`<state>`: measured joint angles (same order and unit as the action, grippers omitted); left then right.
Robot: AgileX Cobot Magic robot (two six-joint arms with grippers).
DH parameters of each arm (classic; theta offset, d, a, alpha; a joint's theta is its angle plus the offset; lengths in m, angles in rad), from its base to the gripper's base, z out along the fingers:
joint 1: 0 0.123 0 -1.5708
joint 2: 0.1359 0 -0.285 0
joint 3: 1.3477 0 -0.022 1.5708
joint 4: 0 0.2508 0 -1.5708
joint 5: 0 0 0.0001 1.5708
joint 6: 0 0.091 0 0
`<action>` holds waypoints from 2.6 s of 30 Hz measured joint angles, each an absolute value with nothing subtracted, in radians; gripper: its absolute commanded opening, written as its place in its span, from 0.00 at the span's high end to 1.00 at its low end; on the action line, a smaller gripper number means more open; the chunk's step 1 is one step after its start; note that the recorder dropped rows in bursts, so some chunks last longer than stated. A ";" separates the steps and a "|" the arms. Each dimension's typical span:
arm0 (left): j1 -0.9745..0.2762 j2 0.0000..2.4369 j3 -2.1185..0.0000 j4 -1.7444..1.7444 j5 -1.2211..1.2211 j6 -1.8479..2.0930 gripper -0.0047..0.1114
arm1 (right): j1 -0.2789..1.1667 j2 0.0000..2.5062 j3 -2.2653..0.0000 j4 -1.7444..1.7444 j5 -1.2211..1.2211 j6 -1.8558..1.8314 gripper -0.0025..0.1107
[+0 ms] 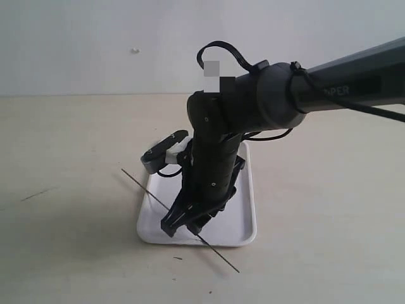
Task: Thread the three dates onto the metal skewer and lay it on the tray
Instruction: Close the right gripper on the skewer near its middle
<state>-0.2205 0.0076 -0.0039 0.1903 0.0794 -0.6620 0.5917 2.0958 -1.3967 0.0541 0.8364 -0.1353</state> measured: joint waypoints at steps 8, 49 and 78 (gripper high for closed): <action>-0.220 0.008 -0.004 0.190 0.079 -0.662 0.96 | 0.592 2.096 -1.397 0.056 0.817 -0.131 0.57; -0.220 0.008 -0.004 0.190 0.079 -0.662 0.96 | 0.592 2.146 -1.411 0.000 0.867 -0.117 0.57; -0.220 0.008 -0.004 0.190 0.079 -0.662 0.96 | 0.590 2.146 -1.412 -0.020 0.934 -0.121 0.85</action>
<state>-0.2205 0.0076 -0.0039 0.1903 0.0794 -0.6620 0.5899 2.1458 -1.4122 -0.0198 0.9336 -0.1206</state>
